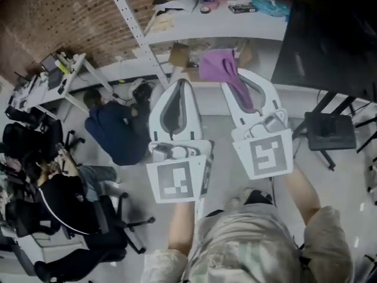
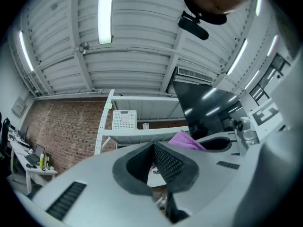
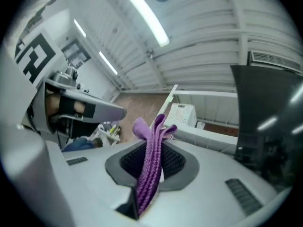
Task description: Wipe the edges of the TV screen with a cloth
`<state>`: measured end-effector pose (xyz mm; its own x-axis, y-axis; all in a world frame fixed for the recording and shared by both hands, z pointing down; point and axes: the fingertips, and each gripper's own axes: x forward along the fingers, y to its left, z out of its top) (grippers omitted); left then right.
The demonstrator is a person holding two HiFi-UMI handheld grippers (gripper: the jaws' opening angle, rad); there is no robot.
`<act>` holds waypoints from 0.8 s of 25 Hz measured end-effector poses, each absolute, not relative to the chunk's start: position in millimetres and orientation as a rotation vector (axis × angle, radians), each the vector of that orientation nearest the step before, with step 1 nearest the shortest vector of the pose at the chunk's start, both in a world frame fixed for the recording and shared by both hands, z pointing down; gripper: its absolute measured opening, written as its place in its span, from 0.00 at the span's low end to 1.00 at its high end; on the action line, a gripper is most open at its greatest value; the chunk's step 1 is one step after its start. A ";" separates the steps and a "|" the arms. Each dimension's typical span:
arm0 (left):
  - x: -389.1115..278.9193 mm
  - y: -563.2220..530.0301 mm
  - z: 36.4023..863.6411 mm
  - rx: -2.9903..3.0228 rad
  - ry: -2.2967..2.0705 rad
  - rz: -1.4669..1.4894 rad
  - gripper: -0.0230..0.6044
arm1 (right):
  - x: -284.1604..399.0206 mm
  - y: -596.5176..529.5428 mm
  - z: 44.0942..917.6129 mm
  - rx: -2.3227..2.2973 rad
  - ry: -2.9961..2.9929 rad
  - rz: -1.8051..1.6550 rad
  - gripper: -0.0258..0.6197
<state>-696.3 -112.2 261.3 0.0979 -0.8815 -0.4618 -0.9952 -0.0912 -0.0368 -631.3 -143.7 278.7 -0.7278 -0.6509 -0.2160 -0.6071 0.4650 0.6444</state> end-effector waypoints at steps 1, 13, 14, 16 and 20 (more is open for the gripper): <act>-697.5 -99.8 263.3 -2.046 1.851 0.442 0.06 | -627.9 -130.0 279.2 1.176 -2.686 -1.079 0.13; -708.3 -62.7 264.7 -1.983 1.865 0.386 0.06 | -603.0 -82.9 281.3 1.423 -2.988 -0.805 0.13; -706.9 -63.2 262.3 -1.977 1.861 0.389 0.06 | -601.3 -82.8 279.4 1.428 -2.984 -0.809 0.13; -704.5 -62.6 260.9 -1.966 1.858 0.382 0.06 | -596.5 -83.4 278.4 1.445 -2.974 -0.811 0.13; -700.5 -64.7 259.5 -1.960 1.848 0.366 0.06 | -589.0 -92.3 280.8 1.513 -2.951 -0.755 0.13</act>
<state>-700.5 -64.7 259.5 0.0821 -0.8818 -0.4645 -0.9923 -0.0287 -0.1208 -589.0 -92.3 280.8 -0.5773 -0.7018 -0.4174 -0.8160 0.5140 0.2645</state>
